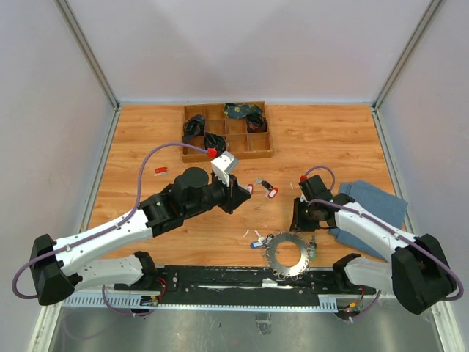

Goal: Put the keys on the keyring
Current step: Pick up the keyring from the center of the board.

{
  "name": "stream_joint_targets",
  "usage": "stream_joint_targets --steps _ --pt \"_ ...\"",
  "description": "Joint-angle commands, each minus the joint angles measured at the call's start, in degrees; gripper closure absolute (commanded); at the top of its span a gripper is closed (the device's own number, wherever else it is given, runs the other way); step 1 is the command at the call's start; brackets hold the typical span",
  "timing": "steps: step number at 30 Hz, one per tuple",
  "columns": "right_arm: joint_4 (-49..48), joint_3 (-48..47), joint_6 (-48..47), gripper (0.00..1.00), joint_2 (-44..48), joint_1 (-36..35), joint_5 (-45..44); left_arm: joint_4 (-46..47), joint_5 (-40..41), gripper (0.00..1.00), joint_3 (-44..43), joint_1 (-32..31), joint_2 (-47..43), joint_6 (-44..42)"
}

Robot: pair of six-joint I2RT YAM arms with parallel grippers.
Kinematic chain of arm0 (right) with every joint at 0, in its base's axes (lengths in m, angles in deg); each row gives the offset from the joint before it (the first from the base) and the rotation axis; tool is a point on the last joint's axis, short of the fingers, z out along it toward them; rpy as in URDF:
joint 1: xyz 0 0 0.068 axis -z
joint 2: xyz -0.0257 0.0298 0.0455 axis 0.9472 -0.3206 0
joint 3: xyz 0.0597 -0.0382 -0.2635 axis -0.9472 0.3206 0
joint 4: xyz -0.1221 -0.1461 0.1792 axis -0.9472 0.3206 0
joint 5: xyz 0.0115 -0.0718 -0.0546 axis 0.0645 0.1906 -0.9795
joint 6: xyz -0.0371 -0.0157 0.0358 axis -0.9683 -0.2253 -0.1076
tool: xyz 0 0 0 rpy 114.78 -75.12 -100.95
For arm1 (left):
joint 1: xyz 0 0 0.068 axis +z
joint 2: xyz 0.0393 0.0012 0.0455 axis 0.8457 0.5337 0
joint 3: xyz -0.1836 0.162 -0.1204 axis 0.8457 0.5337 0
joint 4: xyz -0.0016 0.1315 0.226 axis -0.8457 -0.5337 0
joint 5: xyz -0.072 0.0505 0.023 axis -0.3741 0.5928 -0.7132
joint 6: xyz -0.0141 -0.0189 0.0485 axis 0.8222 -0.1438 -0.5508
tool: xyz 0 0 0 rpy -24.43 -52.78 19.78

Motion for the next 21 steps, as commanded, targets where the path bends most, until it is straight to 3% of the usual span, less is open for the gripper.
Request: stream_joint_targets --steps 1,8,14,21 --pt "-1.4 0.9 0.1 0.77 -1.6 1.3 1.7 0.5 0.2 0.88 0.2 0.6 -0.7 -0.8" --pt "-2.8 1.5 0.1 0.83 -3.3 1.7 3.8 0.3 0.4 0.88 0.2 0.6 -0.8 -0.8" --pt "-3.6 1.3 0.2 0.94 -3.1 1.9 4.3 0.3 0.6 0.88 0.0 0.6 -0.9 -0.9" --pt "-9.5 2.0 -5.5 0.99 4.2 1.8 7.7 -0.3 1.4 0.89 -0.2 0.6 -1.7 -1.5"
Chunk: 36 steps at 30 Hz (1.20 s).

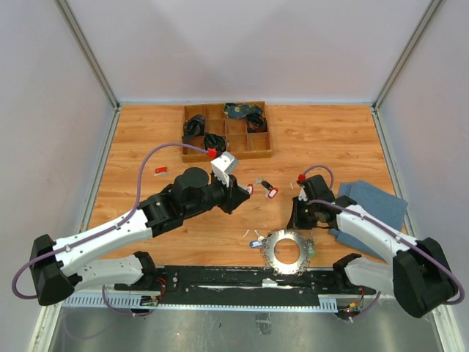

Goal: Put the keys on the keyring
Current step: Pick up the keyring from the center of the board.

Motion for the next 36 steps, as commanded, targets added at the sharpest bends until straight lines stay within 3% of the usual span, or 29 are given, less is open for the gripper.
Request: stream_joint_targets --steps 1,7,13,18,24,28,36 --pt "-6.2 0.8 -6.4 0.99 7.3 0.9 3.5 0.1 1.4 0.88 -0.2 0.6 -2.0 -1.4" --pt "-14.6 2.1 -14.0 1.00 21.5 -0.5 4.4 0.4 1.8 0.90 -0.2 0.7 -4.1 -3.4" --pt "-20.4 1.3 -22.1 1.00 29.3 -3.8 7.6 2.9 -1.7 0.89 0.7 0.7 -8.3 -6.8" --pt "-23.4 -1.0 -29.8 1.00 30.9 -9.2 13.9 4.7 -6.6 0.86 0.2 0.7 -10.3 -9.9" --pt "-23.2 -4.9 -42.5 1.00 30.8 -18.9 13.9 5.4 -14.0 0.86 -0.9 0.7 -9.3 -12.4" --pt "-24.0 -8.2 -42.5 1.00 29.4 -19.5 14.9 5.0 -18.2 0.86 -1.3 0.6 -9.1 -12.9" --pt "-24.8 -13.6 -42.4 1.00 27.9 -22.3 15.1 7.6 -18.5 0.83 0.0 0.6 -10.1 -10.2"
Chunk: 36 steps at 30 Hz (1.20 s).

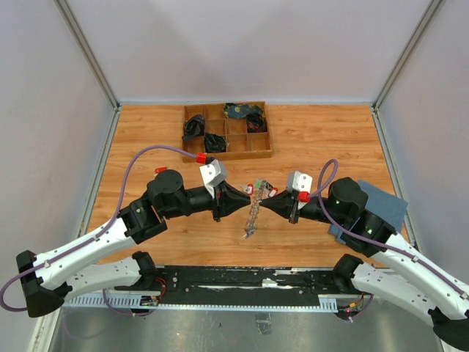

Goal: Put the keys on the keyring
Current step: Pick up the keyring from the center of the board.

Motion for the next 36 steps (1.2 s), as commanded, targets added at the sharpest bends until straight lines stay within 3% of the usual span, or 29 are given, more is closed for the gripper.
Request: stream_joint_targets --steps 1,9,21,27,30,36 --pt "-4.1 -3.9 -2.3 1.00 -0.4 -2.5 0.8 4.9 -1.3 0.81 0.4 0.4 -1.1 1.7" --pt "-4.0 -5.8 -4.2 1.00 -1.7 -4.1 -0.4 9.3 -2.2 0.69 1.3 0.4 0.0 4.0" --pt "-4.7 -6.4 -3.9 1.00 -0.6 -4.6 -4.1 11.1 -7.4 0.67 3.6 0.4 0.3 7.1" --pt "-5.0 -6.6 -3.9 1.00 -0.4 -4.8 -4.2 10.6 -7.1 0.61 3.9 0.4 1.2 7.0" --pt "-4.9 -6.5 -4.2 1.00 -0.4 -4.8 -4.6 10.1 -7.7 0.62 3.7 0.4 1.5 6.8" --pt "-5.1 -5.9 -4.8 1.00 0.0 -4.8 -6.3 7.1 -8.6 0.74 2.8 0.5 0.8 5.8"
